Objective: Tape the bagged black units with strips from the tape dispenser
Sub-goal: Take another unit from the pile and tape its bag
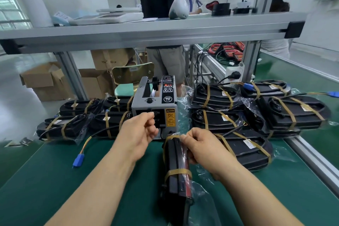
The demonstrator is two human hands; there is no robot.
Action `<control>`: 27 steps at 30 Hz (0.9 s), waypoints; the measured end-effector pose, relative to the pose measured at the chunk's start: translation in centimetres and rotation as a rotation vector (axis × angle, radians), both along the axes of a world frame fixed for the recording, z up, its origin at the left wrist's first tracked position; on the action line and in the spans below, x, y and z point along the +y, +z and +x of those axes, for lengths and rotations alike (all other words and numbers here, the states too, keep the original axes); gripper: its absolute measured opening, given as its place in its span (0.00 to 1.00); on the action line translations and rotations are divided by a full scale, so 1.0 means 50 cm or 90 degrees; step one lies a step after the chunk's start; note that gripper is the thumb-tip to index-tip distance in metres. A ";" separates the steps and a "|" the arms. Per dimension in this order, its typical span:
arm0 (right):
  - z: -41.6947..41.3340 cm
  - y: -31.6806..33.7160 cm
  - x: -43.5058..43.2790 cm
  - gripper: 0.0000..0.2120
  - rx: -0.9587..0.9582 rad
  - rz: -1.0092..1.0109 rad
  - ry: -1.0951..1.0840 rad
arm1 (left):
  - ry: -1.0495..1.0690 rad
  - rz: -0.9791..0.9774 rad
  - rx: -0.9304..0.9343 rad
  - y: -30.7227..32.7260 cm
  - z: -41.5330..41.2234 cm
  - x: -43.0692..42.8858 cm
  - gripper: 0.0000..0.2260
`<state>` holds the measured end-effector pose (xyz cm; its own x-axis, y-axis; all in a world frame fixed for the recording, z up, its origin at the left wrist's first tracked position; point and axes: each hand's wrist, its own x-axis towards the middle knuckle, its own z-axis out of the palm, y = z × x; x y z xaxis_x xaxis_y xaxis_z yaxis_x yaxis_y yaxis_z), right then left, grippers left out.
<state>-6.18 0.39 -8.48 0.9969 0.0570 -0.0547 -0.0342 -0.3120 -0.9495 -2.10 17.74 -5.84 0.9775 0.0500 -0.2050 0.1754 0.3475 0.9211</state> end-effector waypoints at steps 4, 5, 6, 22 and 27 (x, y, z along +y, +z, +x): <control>0.004 -0.006 0.002 0.14 -0.005 0.034 0.012 | -0.343 0.164 -0.069 0.035 -0.050 0.026 0.13; 0.004 -0.007 0.002 0.14 -0.005 0.038 0.014 | -0.374 0.232 -0.076 0.038 -0.054 0.024 0.12; 0.004 -0.007 0.003 0.14 -0.004 0.042 0.017 | -0.391 0.300 -0.084 0.041 -0.054 0.020 0.10; 0.001 -0.006 0.006 0.12 0.009 0.065 0.025 | -0.432 0.535 -0.089 0.058 -0.029 -0.002 0.07; 0.001 -0.005 0.006 0.12 0.006 0.058 0.026 | -0.435 0.575 -0.101 0.056 -0.025 -0.001 0.09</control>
